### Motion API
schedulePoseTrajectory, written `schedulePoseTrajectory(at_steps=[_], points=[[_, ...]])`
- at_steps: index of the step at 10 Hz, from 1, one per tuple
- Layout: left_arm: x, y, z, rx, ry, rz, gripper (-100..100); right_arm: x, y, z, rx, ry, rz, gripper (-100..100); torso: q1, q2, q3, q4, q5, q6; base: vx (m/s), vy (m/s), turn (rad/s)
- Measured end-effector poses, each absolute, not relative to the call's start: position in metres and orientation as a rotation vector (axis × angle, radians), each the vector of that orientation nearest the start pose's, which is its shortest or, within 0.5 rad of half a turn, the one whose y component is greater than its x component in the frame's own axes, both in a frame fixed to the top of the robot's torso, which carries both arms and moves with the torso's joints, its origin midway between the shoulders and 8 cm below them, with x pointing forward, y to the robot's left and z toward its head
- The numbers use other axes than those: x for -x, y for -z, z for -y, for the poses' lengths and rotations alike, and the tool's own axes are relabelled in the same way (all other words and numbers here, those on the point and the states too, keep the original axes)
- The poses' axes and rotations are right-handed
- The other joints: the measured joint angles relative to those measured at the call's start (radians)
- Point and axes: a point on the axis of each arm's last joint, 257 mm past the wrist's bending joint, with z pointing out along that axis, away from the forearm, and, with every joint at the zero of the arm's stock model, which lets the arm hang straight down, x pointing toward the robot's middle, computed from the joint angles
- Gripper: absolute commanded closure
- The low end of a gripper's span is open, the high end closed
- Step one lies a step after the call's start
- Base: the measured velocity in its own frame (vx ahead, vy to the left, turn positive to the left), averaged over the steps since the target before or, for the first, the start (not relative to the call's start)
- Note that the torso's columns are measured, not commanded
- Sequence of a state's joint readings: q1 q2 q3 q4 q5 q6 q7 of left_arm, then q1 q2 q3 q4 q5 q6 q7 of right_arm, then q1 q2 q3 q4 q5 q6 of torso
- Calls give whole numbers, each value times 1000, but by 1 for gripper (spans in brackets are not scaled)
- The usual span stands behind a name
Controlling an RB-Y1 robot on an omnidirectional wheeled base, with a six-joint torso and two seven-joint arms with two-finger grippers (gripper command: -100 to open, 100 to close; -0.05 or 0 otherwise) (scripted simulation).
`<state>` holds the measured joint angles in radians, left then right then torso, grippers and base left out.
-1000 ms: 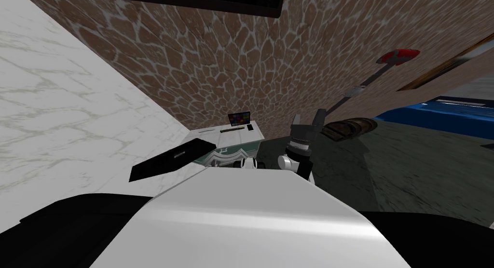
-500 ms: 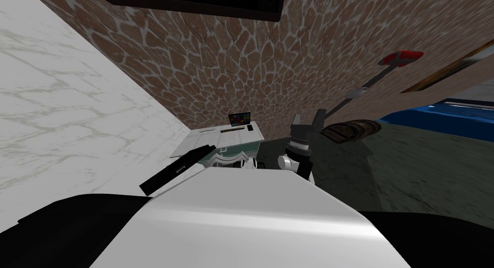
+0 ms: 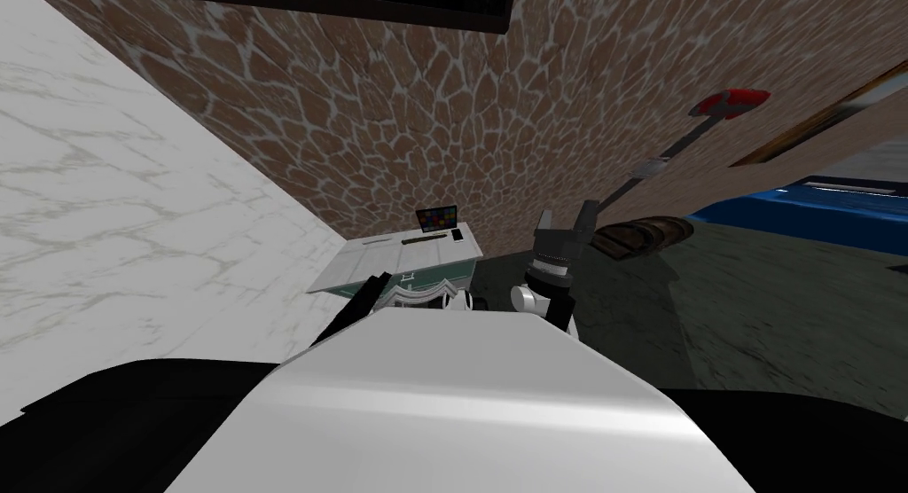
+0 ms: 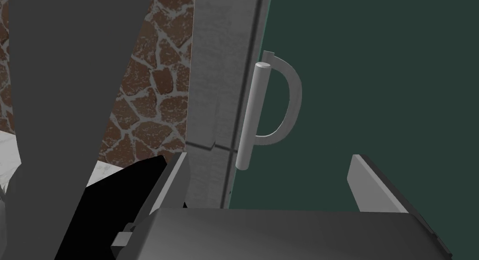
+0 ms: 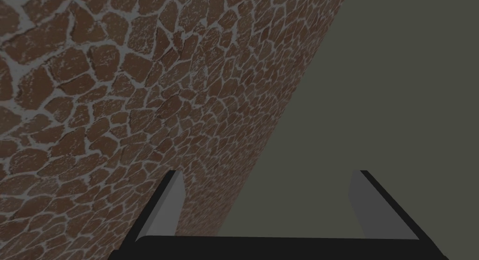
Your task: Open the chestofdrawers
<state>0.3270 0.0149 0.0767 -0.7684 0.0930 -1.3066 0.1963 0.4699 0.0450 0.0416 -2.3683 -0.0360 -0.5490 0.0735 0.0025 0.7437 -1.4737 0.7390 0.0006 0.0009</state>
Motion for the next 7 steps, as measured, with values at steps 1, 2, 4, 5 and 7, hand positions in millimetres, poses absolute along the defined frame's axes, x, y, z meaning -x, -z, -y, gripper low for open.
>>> schedulePoseTrajectory(at_steps=[1,2,4,5,7], points=[[-278,383,-330,1257,1201,-774,-100,-316,-80,268,-561,-1338,-451,0,2,5,3,1,0,0,-146,55,-120],[-285,381,-335,1254,1187,-763,-100,-316,-80,269,-561,-1337,-451,0,0,0,0,0,0,-2,-133,51,-175],[-298,381,-344,1255,1151,-737,-100,-316,-80,269,-561,-1337,-451,0,-3,-8,-4,-2,-1,-1,-110,47,-187],[-303,384,-351,1266,1124,-724,-100,-316,-80,269,-561,-1337,-451,0,-3,-8,-5,-1,-1,0,-99,38,-159],[-319,380,-361,1265,1098,-692,-100,-316,-80,269,-561,-1337,-451,0,-4,-6,-3,-1,-1,0,-145,27,-293]])
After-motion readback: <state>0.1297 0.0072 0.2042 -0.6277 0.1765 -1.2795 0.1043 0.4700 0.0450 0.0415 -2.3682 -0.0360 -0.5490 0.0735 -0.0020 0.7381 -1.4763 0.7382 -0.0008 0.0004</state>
